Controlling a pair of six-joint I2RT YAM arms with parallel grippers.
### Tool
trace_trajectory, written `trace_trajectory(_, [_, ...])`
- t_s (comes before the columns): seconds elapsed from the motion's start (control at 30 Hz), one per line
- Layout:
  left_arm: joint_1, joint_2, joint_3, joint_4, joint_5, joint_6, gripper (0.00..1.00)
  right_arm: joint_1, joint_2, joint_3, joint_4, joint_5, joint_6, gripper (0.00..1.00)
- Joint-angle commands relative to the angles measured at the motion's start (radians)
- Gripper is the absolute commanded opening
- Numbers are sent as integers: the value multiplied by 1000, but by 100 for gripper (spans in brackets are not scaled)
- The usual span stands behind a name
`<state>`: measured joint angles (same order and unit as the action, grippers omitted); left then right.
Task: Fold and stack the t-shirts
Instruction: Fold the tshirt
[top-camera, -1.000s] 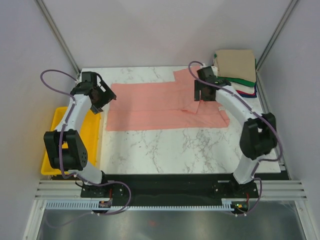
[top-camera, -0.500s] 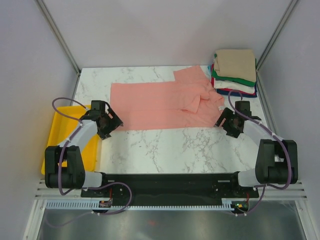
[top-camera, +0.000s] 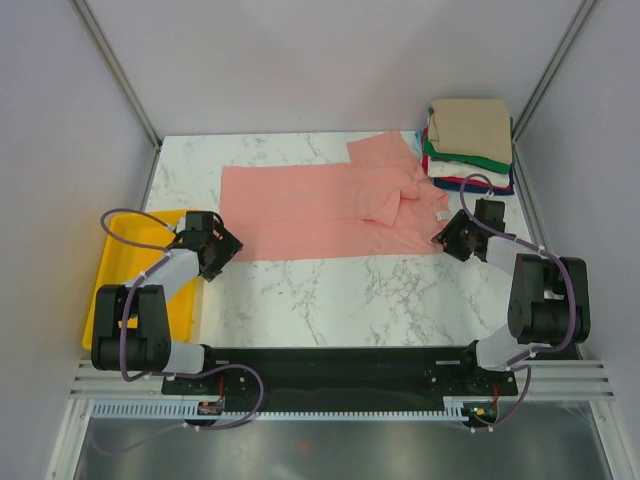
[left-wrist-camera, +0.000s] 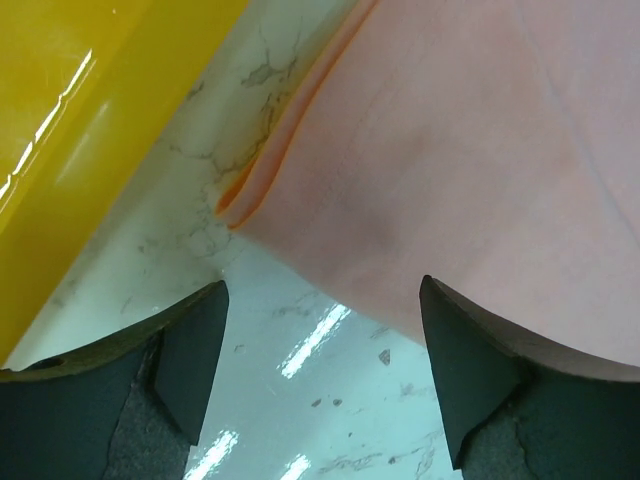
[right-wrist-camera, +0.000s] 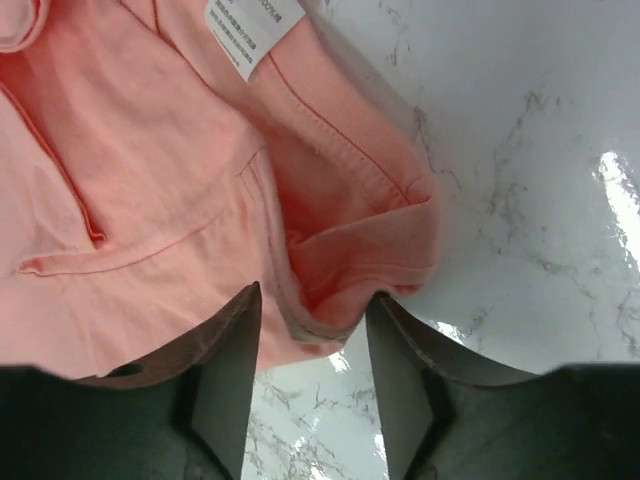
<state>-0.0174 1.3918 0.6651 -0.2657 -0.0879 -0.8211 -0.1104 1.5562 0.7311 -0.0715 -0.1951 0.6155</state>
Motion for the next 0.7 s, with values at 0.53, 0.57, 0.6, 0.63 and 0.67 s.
trace_trajectory(0.53, [4,-57,-36,30,-79,-122,2,-127,-155,-61,-201,163,7,0])
trace_trajectory(0.57, [5,-86,-51,14,-66,-122,2,-133,-201,-68,-211,167,9,0])
trace_trajectory(0.6, [5,-111,-58,-19,-61,-124,2,-141,-221,-84,-221,172,9,0])
trace_trajectory(0.63, [5,-132,-64,-36,-56,-127,2,-146,-241,-91,-246,174,9,0])
trace_trajectory(0.67, [4,-181,-79,-53,-41,-127,2,-150,-270,-105,-258,187,10,0])
